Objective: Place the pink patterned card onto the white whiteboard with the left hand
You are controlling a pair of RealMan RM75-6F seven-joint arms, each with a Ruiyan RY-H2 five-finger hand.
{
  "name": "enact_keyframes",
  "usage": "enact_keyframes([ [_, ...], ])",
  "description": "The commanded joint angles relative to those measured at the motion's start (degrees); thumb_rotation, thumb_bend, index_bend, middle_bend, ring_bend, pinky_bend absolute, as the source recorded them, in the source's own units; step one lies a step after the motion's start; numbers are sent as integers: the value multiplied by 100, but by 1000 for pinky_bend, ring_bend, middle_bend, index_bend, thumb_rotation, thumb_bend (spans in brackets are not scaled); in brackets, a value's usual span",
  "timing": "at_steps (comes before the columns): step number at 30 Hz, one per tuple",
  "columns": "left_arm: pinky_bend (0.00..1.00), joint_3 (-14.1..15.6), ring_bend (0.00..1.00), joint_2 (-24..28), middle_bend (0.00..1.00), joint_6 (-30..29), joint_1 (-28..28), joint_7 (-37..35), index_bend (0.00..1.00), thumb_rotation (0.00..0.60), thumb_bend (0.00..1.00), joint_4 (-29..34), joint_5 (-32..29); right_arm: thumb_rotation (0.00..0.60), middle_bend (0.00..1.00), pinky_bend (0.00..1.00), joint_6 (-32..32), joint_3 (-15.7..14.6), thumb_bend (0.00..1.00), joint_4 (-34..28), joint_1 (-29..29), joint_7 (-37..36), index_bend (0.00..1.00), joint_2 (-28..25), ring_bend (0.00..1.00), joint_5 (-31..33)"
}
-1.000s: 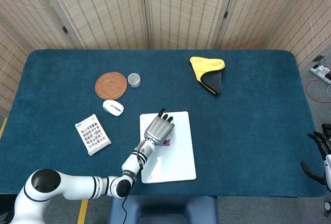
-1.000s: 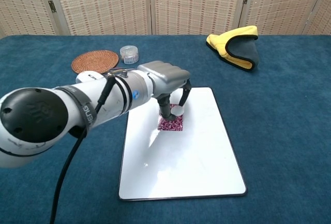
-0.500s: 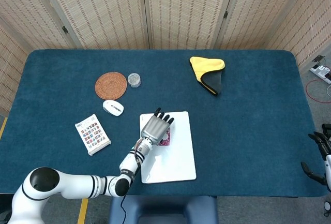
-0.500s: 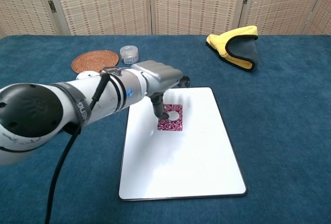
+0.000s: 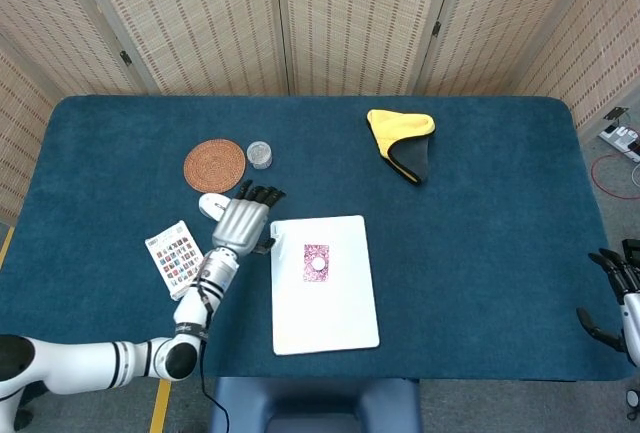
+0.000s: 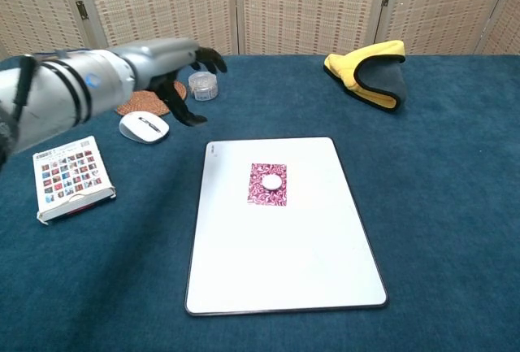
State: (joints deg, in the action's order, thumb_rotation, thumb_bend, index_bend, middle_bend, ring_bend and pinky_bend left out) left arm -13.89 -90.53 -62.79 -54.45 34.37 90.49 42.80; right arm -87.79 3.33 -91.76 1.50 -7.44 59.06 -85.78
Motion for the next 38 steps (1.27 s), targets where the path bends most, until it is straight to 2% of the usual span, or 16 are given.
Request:
enact_keyframes([
  [1, 0, 159, 149, 395, 174, -411, 452, -387, 194, 600, 337, 193, 383, 600, 170, 105, 24, 7, 308, -19, -40, -24, 160, -46, 211, -46],
  [8, 0, 567, 149, 1028, 174, -1028, 1351, -1140, 207, 600, 337, 340, 1050, 600, 157, 105, 172, -5, 308, -117, -126, -13, 160, -203, 186, -52],
  [12, 0, 913, 145, 1353, 174, -1521, 1950, -1596, 206, 600, 337, 383, 1638, 600, 154, 105, 258, -19, 308, -160, -177, -35, 160, -270, 179, -66],
  [18, 0, 1321, 120, 1709, 161, -1959, 2654, -1984, 180, 600, 337, 298, 2158, 600, 151, 75, 468, -64, 308, -157, -241, -387, 160, -331, 163, -16],
  [29, 0, 1739, 107, 2131, 148, -2666, 3619, -2431, 176, 600, 337, 464, 3073, 600, 155, 64, 213, -164, 308, 110, -141, -541, 160, -180, 156, -231],
  [38, 0, 1836, 107, 2179, 147, -2929, 4076, -2410, 177, 600, 337, 591, 3560, 600, 156, 64, 189, -214, 308, 211, -112, -720, 160, -62, 156, -252],
])
